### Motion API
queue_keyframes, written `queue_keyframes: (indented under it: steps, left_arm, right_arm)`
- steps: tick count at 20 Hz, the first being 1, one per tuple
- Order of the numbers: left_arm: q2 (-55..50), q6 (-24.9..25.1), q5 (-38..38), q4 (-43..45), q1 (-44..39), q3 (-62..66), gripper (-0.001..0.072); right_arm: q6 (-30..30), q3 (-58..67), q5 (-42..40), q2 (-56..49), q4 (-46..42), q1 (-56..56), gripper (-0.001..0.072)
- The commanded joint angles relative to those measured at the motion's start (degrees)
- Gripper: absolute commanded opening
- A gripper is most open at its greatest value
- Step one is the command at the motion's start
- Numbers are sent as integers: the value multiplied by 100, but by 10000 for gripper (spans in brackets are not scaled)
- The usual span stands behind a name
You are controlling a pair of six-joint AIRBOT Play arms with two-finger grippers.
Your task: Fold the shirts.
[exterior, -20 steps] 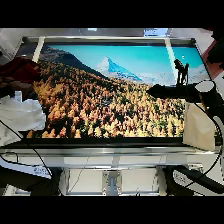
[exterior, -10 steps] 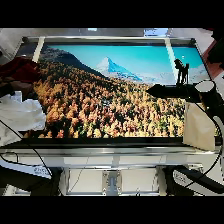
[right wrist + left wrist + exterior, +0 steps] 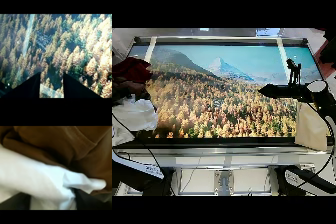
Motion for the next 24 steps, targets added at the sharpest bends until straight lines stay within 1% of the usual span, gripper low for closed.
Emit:
queue_keyframes:
  steps: [1,3,5,7,8,9,12,13,14,15,17,19,22,24]
  left_arm:
    - [-229,157,-90,-367,-2,11,21]
    - [-199,509,-304,-527,-4,313,13]
    - [-72,835,-719,-708,-4,857,13]
    - [195,1047,-1019,-1158,-7,1368,12]
    - [411,1189,-1123,-1720,-7,1593,13]
    - [645,1401,-1191,-2564,-9,1746,13]
    - [1268,2299,-1237,-5674,-160,1818,13]
    - [1390,2483,-1281,-6378,-334,1818,12]
    - [1486,2557,-1384,-6852,-601,1818,12]
    - [1545,2555,-1541,-7047,-918,1818,13]
    - [1545,2557,-1932,-6972,-1781,1812,13]
    - [1515,2555,-1930,-6275,-2885,1803,13]
    - [1331,2518,-1388,-4933,-4485,1803,13]
    - [1080,2251,-894,-4083,-5381,1803,17]
  right_arm:
    - [4,4,-9,4,9,0,343]
    - [4,4,-7,4,11,0,343]
    - [2,4,-9,4,68,0,343]
    - [2,4,-33,4,188,0,343]
    - [0,4,-103,4,269,-2,342]
    - [0,4,-223,4,363,-7,342]
    - [-4,28,-636,9,470,-13,332]
    - [-9,94,-717,13,428,-15,332]
    - [-20,221,-730,17,402,-59,332]
    - [-20,378,-691,17,372,-140,332]
    - [-20,780,-490,31,345,-415,333]
    - [-20,1154,-330,118,343,-798,333]
    - [-22,1504,-109,310,341,-1375,333]
    - [-24,1596,203,354,306,-1694,333]
